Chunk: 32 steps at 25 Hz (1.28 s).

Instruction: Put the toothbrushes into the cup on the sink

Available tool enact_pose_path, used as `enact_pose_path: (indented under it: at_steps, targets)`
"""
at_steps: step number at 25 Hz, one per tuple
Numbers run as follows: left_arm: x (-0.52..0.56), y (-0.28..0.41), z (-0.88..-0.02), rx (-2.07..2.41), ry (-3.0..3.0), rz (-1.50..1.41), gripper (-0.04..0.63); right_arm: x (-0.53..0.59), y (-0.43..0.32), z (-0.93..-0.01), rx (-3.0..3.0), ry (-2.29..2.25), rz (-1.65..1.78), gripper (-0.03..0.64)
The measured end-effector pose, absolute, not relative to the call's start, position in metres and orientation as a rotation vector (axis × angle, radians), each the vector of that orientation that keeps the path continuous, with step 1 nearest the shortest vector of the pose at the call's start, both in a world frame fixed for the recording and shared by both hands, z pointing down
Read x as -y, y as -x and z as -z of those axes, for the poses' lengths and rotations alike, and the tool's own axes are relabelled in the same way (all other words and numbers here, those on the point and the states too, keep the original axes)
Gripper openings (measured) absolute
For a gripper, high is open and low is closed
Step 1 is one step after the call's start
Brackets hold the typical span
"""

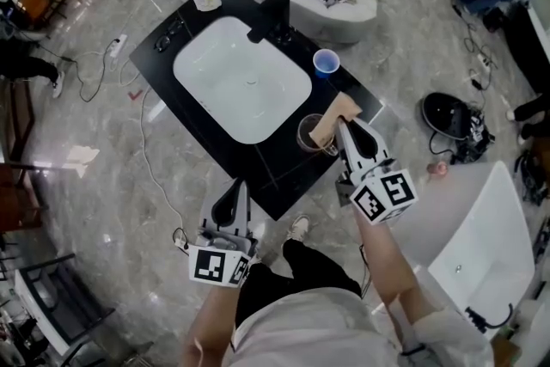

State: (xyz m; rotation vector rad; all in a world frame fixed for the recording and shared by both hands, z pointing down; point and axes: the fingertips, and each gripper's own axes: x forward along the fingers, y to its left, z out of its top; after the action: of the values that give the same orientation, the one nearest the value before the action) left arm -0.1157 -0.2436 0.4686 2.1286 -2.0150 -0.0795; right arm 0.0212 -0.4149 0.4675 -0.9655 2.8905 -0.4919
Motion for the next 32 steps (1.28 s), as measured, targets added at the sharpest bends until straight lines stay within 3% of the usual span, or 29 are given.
enact_pose_path:
  at_steps: [32]
  targets:
    - [0.25, 0.099, -0.509, 1.989, -2.049, 0.057, 0.002, 0.429, -0.007, -0.533, -2.917, 0.954, 0.6, 0.049]
